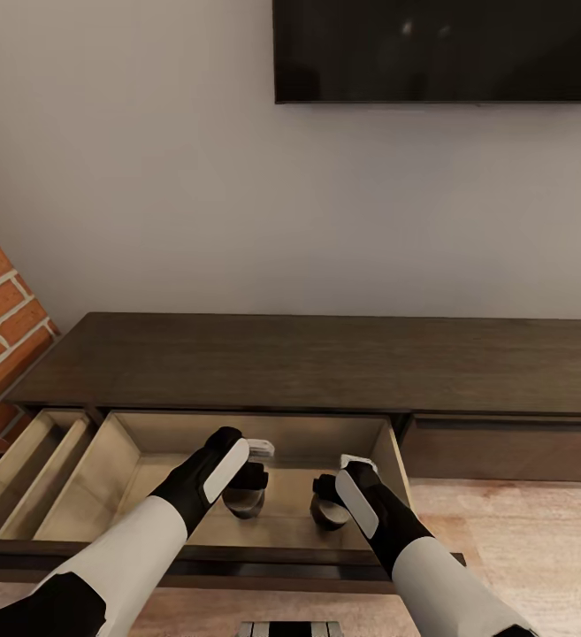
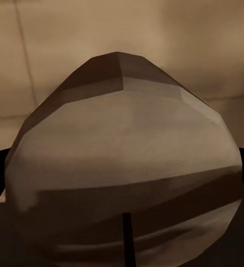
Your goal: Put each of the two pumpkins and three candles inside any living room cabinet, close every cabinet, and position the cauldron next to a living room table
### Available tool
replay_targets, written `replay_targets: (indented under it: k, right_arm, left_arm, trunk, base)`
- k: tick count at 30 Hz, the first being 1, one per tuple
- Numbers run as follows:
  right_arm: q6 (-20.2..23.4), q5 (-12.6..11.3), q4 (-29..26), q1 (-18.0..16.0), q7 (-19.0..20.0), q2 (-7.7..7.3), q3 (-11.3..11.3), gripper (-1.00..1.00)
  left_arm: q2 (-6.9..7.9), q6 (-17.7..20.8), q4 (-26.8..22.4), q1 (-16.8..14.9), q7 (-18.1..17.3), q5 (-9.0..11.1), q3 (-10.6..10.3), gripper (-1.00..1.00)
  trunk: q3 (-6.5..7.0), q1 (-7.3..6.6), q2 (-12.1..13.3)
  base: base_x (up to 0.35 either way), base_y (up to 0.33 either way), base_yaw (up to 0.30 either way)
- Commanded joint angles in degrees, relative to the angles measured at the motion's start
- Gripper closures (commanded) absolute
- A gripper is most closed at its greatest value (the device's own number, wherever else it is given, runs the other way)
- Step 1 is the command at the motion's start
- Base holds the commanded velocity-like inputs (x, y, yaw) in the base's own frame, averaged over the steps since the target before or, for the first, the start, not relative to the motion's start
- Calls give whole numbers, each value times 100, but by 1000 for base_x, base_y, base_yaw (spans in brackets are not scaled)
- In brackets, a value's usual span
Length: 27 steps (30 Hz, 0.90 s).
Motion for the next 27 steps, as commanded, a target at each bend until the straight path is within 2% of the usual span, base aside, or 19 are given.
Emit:
replay_targets:
  k: [1,7,11,17,21,27]
  right_arm:
    - [-121,-70,2,-3,-57,-7,28,100]
    - [-354,-69,18,-3,-57,-12,44,100]
    - [-383,-69,20,-3,-57,-12,51,100]
    - [-395,-61,18,-3,-57,-12,53,100]
    - [-397,-60,18,-3,-57,-12,53,100]
    - [-397,-60,18,-3,-57,-12,53,100]
  left_arm:
    - [3,-20,-5,-4,56,63,-22,100]
    - [10,-64,-66,-4,56,63,-26,100]
    - [13,-69,-84,-4,56,63,-27,100]
    - [20,-151,-92,-1,56,63,-29,100]
    - [20,-183,-93,1,49,63,-34,100]
    - [26,-229,-125,2,48,63,-35,100]
  trunk:
    - [-27,1,-3]
    - [-138,14,-10]
    - [-138,14,-10]
    - [-271,30,-18]
    - [-271,30,-18]
    - [-382,43,-25]
  base:
    - [0,0,0]
    - [0,0,0]
    - [0,0,0]
    - [0,0,0]
    - [0,0,0]
    - [0,0,0]
